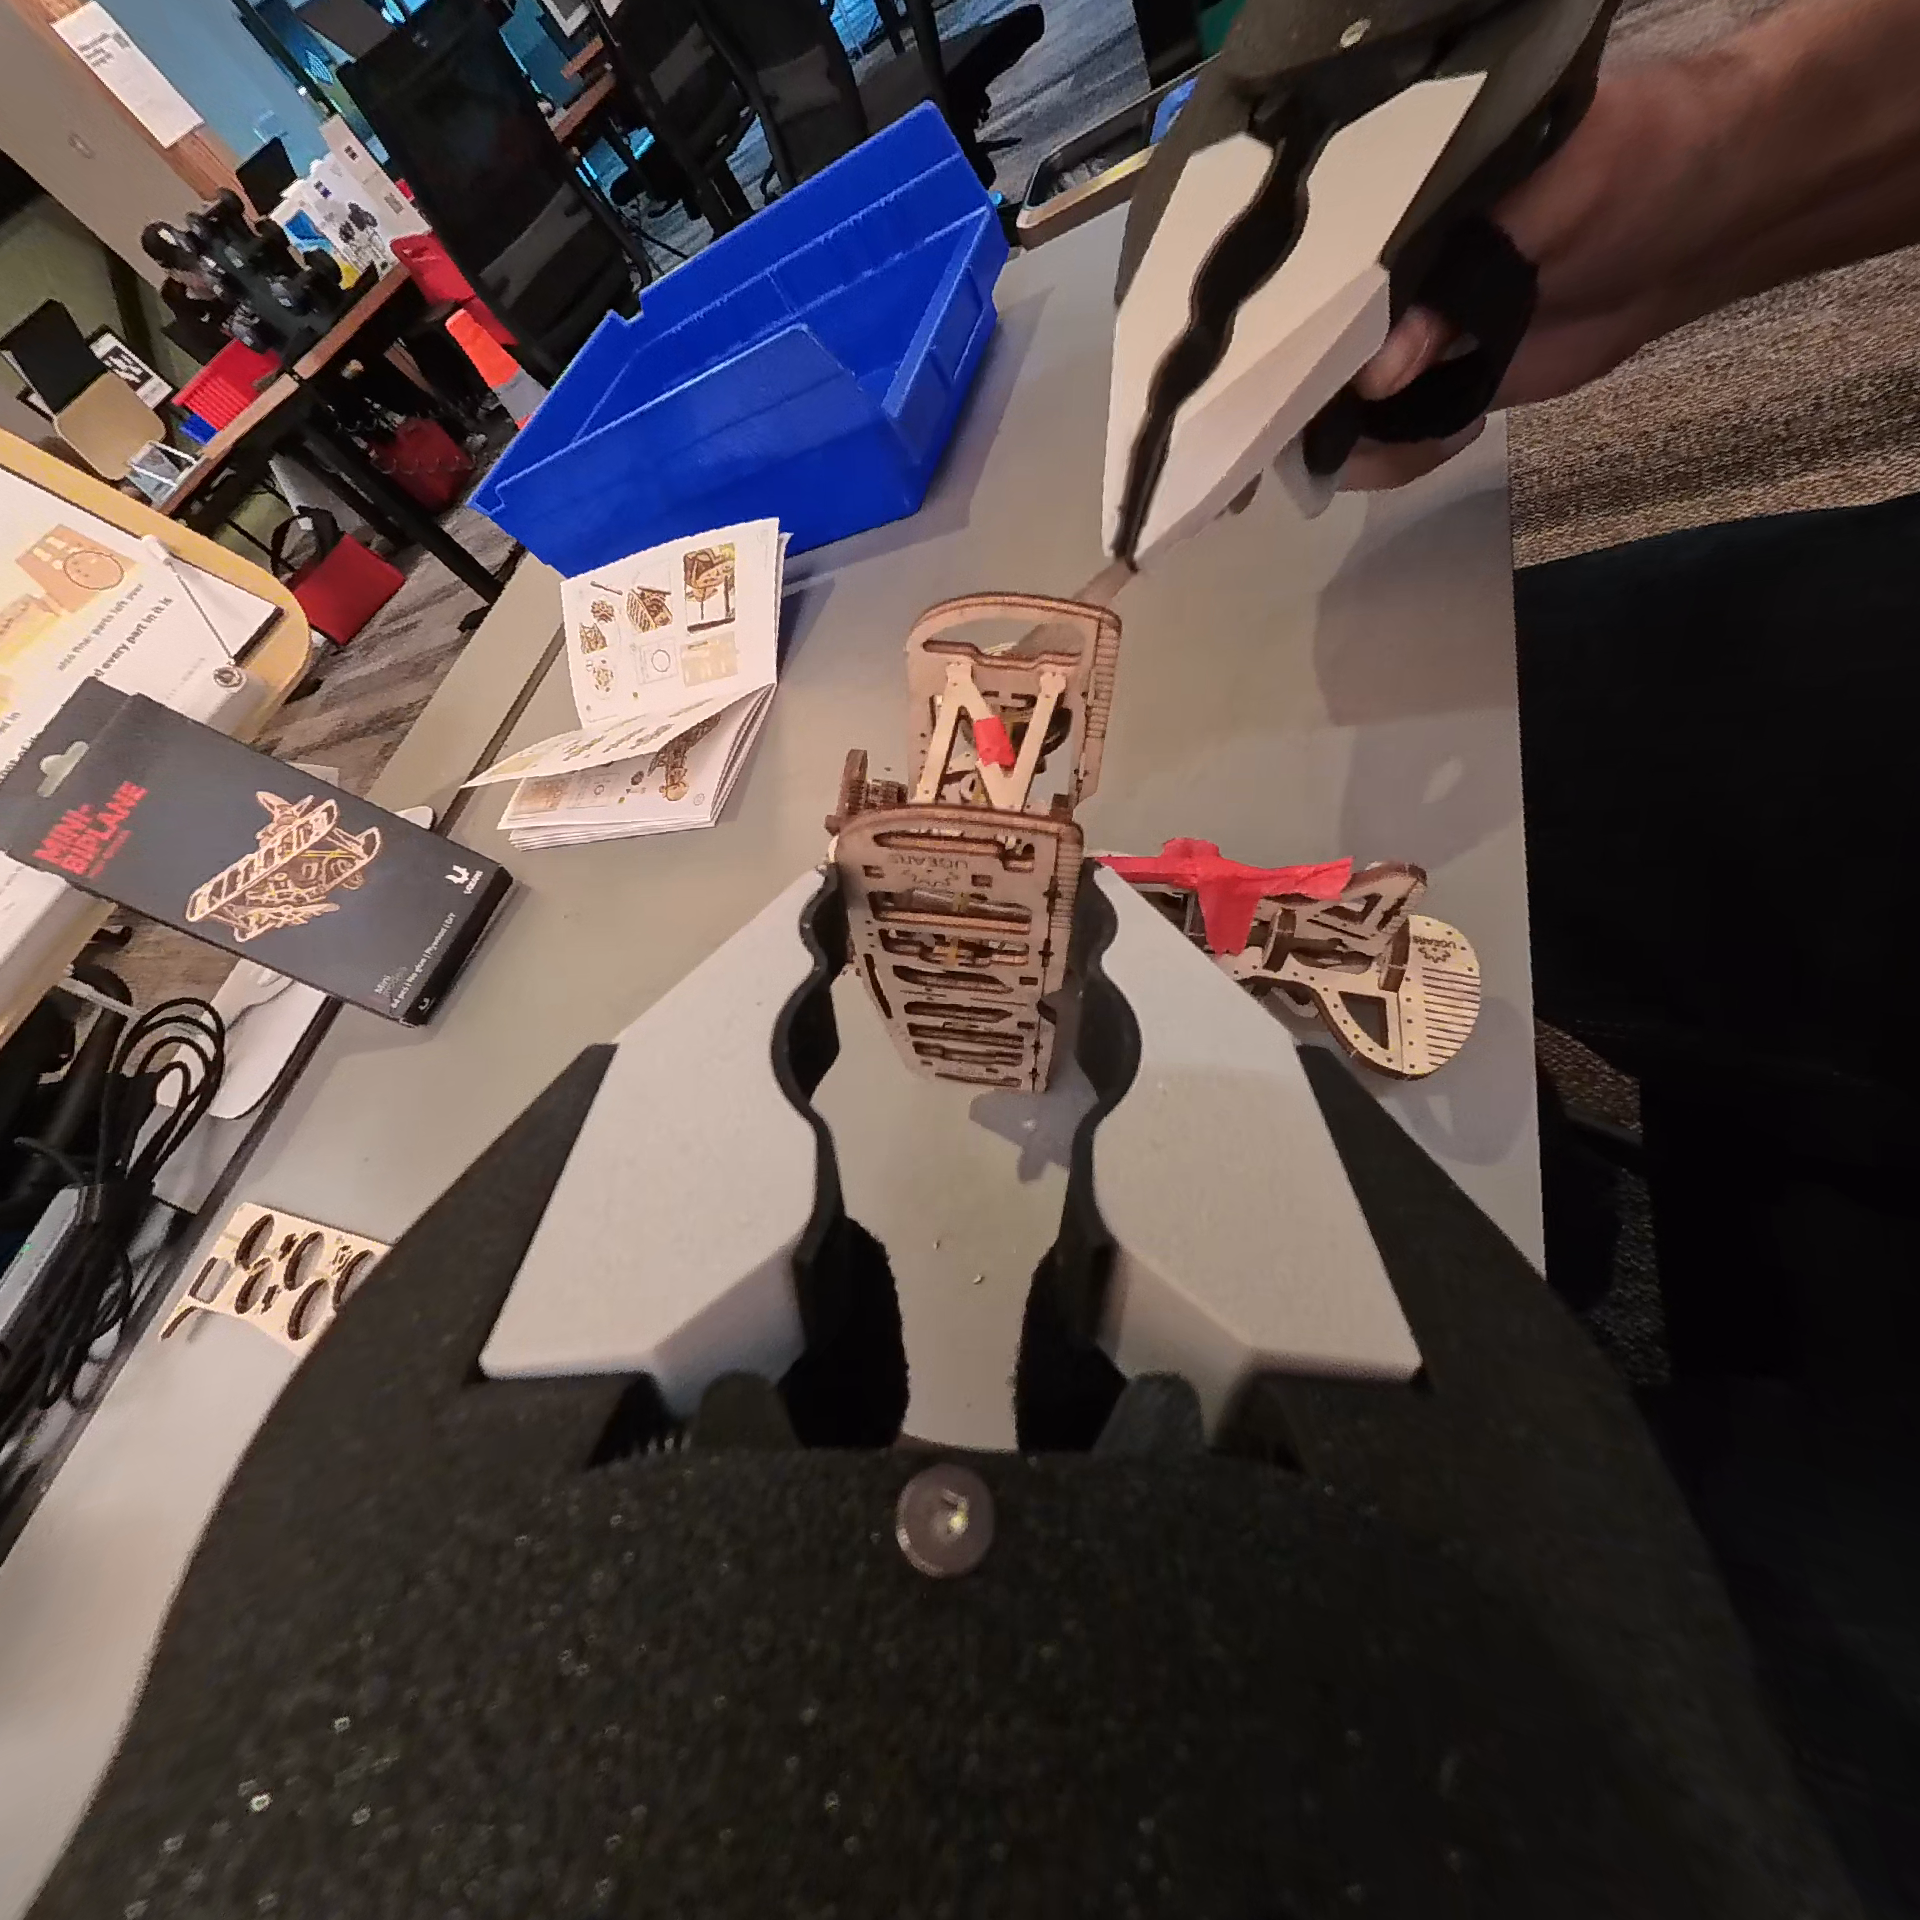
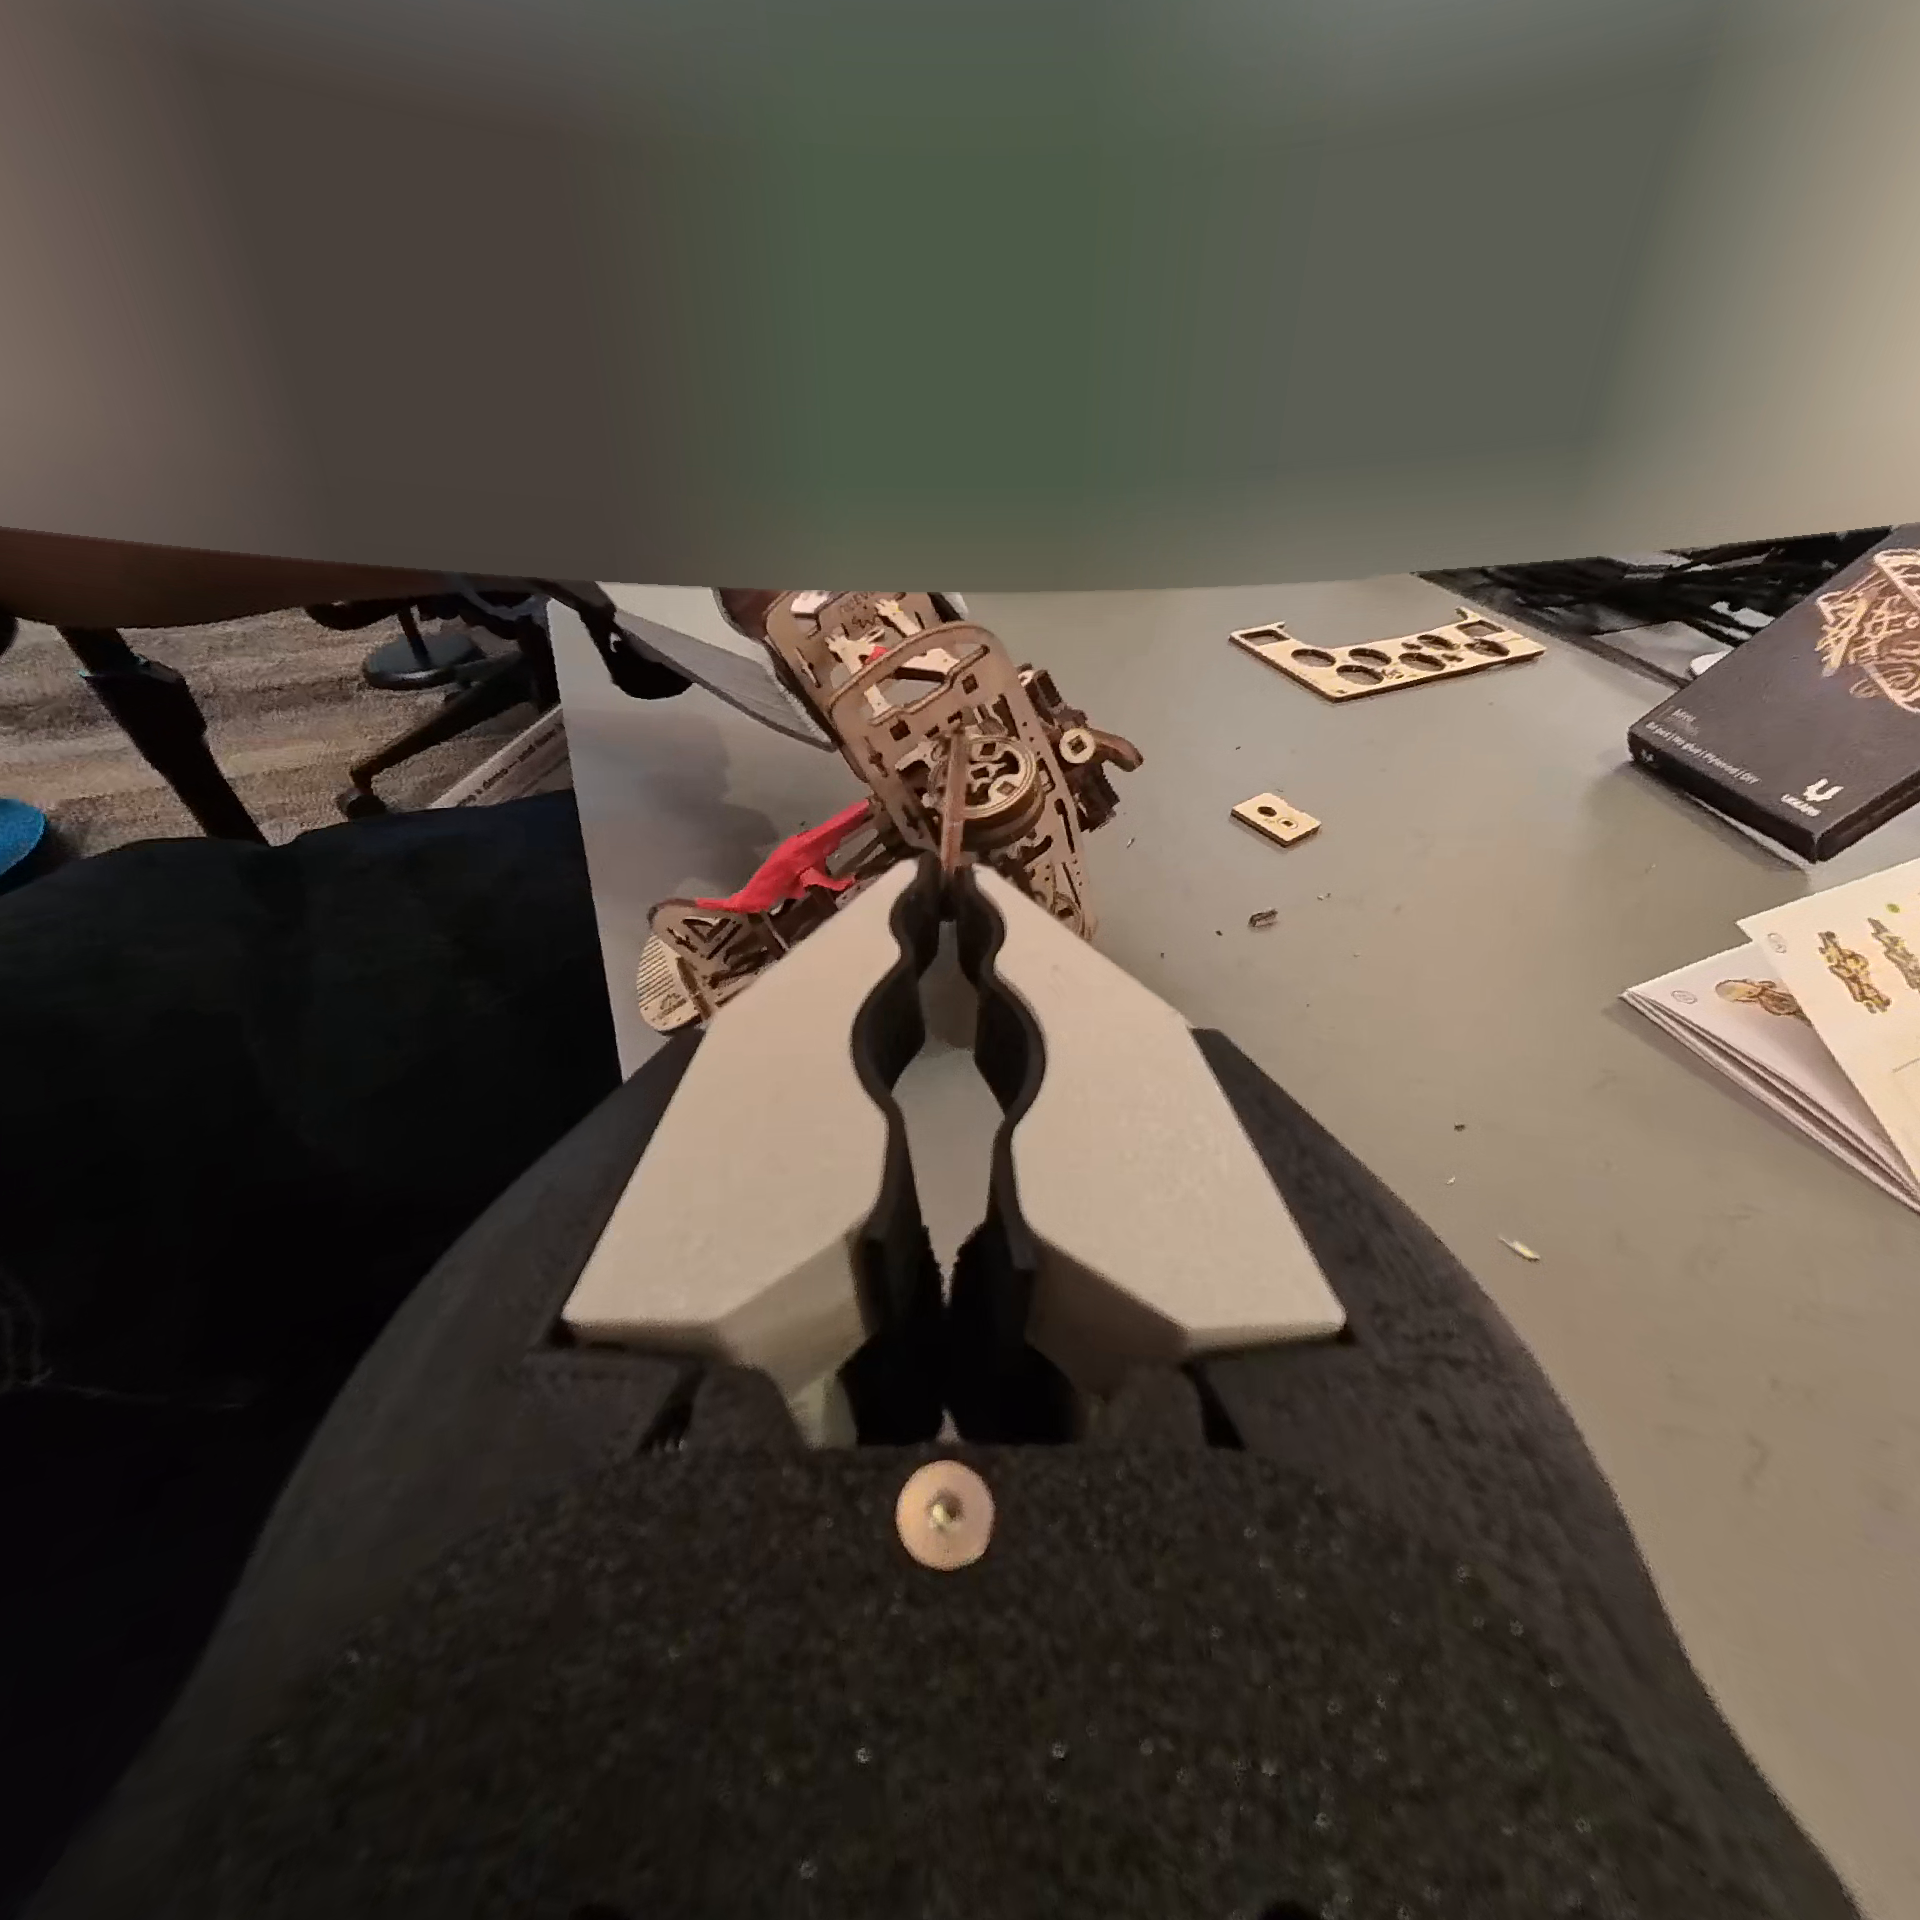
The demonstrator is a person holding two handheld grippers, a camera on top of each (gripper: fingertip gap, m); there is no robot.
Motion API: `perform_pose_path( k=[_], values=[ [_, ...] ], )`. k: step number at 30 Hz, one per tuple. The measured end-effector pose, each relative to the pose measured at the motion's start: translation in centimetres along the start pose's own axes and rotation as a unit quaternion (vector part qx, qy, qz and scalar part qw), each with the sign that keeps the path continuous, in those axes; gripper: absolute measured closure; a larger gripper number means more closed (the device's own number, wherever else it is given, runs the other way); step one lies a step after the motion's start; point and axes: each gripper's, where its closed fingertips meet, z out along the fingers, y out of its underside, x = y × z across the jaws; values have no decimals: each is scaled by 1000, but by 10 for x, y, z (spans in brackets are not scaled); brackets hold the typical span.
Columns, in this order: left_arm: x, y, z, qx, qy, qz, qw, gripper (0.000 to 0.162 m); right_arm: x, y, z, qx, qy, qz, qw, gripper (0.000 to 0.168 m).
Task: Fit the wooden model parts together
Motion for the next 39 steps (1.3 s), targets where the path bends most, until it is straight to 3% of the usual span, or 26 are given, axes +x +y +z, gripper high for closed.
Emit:
perform_pose_path(
  k=[1, 9, 19, 31, 36, 39],
  values=[
    [0, 0, 0, -1, 1, 1, 1000, 121, 0, -1, -1, 4, 2, -3, 1000, 168],
    [2, 2, 1, -3, 2, 4, 1000, 121, -3, -4, -3, 22, -1, -16, 1000, 167],
    [3, 0, 2, -4, 6, 5, 1000, 121, -9, -13, -9, 49, 4, -117, 992, 167],
    [3, 4, 4, -18, 13, 0, 1000, 122, -13, -21, -16, 87, -9, -171, 981, 168],
    [2, 4, 2, -19, 15, 5, 1000, 122, 0, -20, -20, 65, 12, -181, 981, 168],
    [2, 3, 4, -17, 13, 12, 1000, 122, 5, -14, -16, 47, -7, -120, 992, 168]
  ],
)
